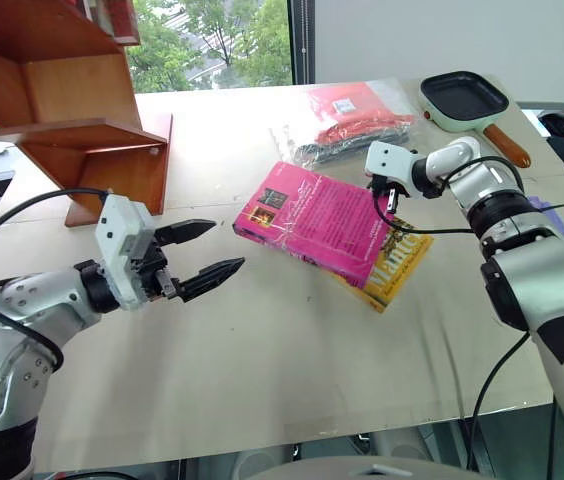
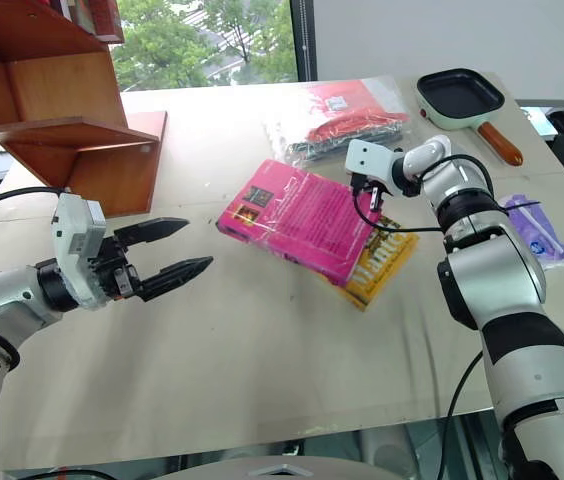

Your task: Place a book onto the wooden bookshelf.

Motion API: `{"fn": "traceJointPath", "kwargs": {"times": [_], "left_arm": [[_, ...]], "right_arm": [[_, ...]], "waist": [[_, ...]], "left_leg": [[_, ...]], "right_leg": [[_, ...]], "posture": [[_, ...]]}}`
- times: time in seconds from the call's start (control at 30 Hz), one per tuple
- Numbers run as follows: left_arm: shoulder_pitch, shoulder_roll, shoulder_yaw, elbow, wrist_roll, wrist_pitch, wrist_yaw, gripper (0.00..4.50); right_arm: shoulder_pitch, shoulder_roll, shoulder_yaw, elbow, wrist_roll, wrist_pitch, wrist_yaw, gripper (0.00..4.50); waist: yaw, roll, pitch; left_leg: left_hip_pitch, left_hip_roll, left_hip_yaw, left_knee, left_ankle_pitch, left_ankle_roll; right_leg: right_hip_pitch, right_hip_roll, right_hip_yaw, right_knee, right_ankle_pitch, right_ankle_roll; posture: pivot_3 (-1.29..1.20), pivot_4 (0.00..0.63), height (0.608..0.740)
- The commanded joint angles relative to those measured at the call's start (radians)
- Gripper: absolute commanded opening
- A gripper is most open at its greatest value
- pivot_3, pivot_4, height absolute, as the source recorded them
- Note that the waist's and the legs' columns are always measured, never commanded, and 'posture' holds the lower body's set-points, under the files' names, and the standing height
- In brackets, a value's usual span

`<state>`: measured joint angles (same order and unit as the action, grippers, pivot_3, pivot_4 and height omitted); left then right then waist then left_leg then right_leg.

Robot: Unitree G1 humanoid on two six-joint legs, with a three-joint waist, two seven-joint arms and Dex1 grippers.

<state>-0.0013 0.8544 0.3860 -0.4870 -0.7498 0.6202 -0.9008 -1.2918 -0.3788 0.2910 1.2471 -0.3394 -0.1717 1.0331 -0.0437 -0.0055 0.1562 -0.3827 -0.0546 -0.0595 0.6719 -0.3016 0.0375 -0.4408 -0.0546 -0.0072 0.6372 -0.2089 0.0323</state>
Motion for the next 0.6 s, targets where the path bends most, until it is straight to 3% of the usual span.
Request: {"fn": "traceJointPath", "kwargs": {"times": [0.03,0.23,0.3,0.43,0.53,0.6], "left_arm": [[0.01,0.014,0.007,0.006,0.007,-0.024,-0.03,4.5],[0.069,-0.02,-0.013,-0.014,-0.013,0.02,-0.009,4.5],[0.09,-0.075,-0.021,-0.043,-0.089,0.086,0.056,4.5],[0.139,-0.266,-0.042,-0.098,-0.343,0.206,0.268,4.5],[0.159,-0.403,-0.114,-0.107,-0.439,0.231,0.404,4.5],[0.131,-0.495,-0.142,-0.068,-0.5,0.235,0.53,4.5]], "right_arm": [[0.013,-0.032,-0.026,-0.086,0.034,0.017,0.036,0.13],[0.073,-0.09,-0.061,-0.186,0.088,0.061,0.027,0.13],[0.113,-0.129,-0.097,-0.261,0.125,0.082,0.035,0.13],[0.315,-0.25,-0.198,-0.621,0.271,0.257,0.151,0.13],[0.519,-0.352,-0.299,-0.959,0.42,0.492,0.215,0.13],[0.655,-0.408,-0.392,-1.161,0.531,0.655,0.218,1.0]], "waist": [[0.0,0.0,0.0],[0.001,0.0,0.0],[0.003,0.0,0.0],[0.025,0.0,0.0],[0.04,0.0,-0.001],[0.054,0.0,-0.001]], "left_leg": [[0.0,0.0,0.0,0.0,0.0,0.0],[0.0,0.0,0.0,0.0,0.0,0.0],[0.0,0.0,0.0,0.0,0.0,0.0],[-0.002,0.0,-0.002,0.003,0.0,0.0],[-0.003,0.0,-0.003,0.007,0.0,0.001],[-0.004,0.0,-0.003,0.01,-0.001,0.002]], "right_leg": [[0.0,0.0,0.0,0.0,0.0,0.0],[0.0,0.0,0.0,0.0,0.0,0.0],[0.0,0.0,0.0,0.0,0.0,0.0],[0.0,-0.001,-0.001,0.0,0.0,0.0],[0.001,-0.001,-0.001,0.002,0.0,0.0],[0.001,-0.001,-0.001,0.003,0.0,0.0]], "posture": [[0.0,0.15,0.72],[0.0,0.15,0.72],[0.0,0.15,0.72],[0.0,0.15,0.72],[0.0,0.15,0.72],[0.0,0.15,0.72]]}}
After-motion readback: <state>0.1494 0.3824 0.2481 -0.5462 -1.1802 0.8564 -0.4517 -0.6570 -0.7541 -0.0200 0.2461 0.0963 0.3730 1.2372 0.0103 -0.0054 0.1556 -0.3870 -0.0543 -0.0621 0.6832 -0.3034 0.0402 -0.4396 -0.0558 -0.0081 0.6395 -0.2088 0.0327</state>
